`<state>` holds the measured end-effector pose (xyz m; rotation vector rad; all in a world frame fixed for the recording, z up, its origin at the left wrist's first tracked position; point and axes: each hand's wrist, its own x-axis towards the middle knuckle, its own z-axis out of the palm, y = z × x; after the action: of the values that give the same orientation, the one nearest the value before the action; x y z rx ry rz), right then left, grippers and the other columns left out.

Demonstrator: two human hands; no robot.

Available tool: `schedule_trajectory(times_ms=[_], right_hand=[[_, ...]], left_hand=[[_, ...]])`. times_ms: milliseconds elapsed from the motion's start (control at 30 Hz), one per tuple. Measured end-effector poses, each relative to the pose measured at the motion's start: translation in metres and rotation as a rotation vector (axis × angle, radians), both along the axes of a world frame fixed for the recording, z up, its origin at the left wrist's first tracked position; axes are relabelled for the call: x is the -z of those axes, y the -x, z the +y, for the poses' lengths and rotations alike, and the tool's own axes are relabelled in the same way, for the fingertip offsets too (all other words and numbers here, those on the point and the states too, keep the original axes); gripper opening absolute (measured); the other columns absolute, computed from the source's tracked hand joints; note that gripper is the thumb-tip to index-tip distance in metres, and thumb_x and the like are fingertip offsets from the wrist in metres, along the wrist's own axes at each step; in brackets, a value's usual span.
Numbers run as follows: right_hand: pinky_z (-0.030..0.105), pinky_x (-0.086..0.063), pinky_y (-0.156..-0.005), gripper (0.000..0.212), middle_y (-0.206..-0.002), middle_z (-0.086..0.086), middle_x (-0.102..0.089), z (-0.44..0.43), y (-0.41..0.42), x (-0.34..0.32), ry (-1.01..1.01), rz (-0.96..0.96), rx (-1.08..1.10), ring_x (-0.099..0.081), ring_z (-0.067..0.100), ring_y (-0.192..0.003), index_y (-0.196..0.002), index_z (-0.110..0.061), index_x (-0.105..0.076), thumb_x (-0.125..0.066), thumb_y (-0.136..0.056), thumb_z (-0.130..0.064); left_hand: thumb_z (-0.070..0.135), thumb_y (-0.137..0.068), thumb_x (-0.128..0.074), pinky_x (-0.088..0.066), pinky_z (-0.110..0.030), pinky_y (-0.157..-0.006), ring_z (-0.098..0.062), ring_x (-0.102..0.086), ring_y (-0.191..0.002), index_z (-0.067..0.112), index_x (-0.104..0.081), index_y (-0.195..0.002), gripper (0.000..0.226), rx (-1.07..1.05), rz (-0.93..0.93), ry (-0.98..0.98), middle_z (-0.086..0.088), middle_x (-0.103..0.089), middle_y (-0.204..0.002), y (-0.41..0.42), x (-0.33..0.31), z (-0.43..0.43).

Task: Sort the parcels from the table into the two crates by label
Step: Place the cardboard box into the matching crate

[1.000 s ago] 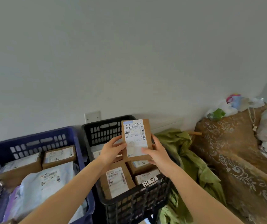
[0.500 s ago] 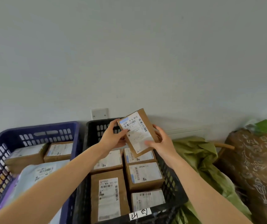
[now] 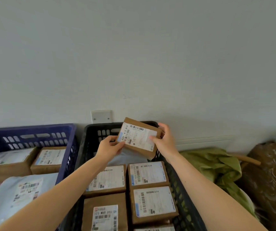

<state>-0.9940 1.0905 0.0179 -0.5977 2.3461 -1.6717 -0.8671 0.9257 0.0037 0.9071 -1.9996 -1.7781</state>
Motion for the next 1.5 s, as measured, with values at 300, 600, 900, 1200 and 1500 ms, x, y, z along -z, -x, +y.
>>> schedule_trajectory(times_ms=[300, 600, 900, 1200, 1500], right_hand=[[0.010, -0.043, -0.075, 0.047, -0.133, 0.001, -0.047, -0.027, 0.031, 0.042, -0.196, 0.056, -0.064, -0.047, 0.008, -0.112, -0.137, -0.017, -0.045, -0.055, -0.093, -0.006], [0.028, -0.033, -0.106, 0.057, -0.155, 0.007, -0.016, -0.041, 0.034, 0.074, -0.430, 0.045, -0.234, -0.027, 0.023, -0.141, -0.144, -0.022, -0.034, -0.060, -0.093, -0.019], [0.048, -0.007, -0.120, 0.077, -0.158, 0.002, 0.024, -0.034, 0.033, 0.094, -0.650, 0.046, -0.253, 0.014, 0.025, -0.148, -0.154, -0.031, -0.007, -0.055, -0.094, -0.040], [0.044, -0.005, -0.119, 0.073, -0.161, 0.004, 0.014, -0.036, 0.025, 0.091, -0.713, 0.105, -0.199, 0.010, 0.024, -0.149, -0.154, -0.022, -0.006, -0.050, -0.098, -0.035], [0.040, -0.040, -0.107, 0.054, -0.151, 0.007, -0.031, -0.025, -0.004, 0.068, -0.587, 0.182, -0.172, -0.039, 0.024, -0.135, -0.145, -0.017, -0.033, -0.055, -0.096, -0.026]], left_hand=[[0.032, -0.090, -0.064, -0.042, -0.021, -0.074, -0.006, -0.055, -0.091, 0.016, -0.053, -0.125, 0.040, 0.078, -0.239, 0.129, 0.005, -0.061, -0.107, 0.009, 0.043, -0.003], [0.026, -0.094, -0.060, -0.046, -0.010, -0.056, 0.001, -0.060, -0.077, 0.017, -0.048, -0.130, 0.039, 0.255, -0.392, 0.277, -0.003, -0.065, -0.117, 0.015, 0.058, -0.002], [0.018, -0.092, -0.061, -0.055, -0.021, -0.071, -0.013, -0.069, -0.095, 0.014, -0.048, -0.128, 0.038, 0.357, -0.413, 0.240, -0.007, -0.068, -0.114, 0.028, 0.062, -0.004], [0.024, -0.095, -0.058, -0.046, -0.012, -0.057, -0.006, -0.059, -0.080, 0.011, -0.046, -0.133, 0.041, 0.405, -0.469, 0.337, -0.008, -0.063, -0.123, 0.032, 0.056, -0.001], [0.031, -0.098, -0.051, -0.039, -0.031, -0.099, -0.020, -0.049, -0.127, 0.019, -0.047, -0.138, 0.042, 0.396, -0.438, 0.450, -0.005, -0.054, -0.137, -0.011, 0.043, 0.004]])
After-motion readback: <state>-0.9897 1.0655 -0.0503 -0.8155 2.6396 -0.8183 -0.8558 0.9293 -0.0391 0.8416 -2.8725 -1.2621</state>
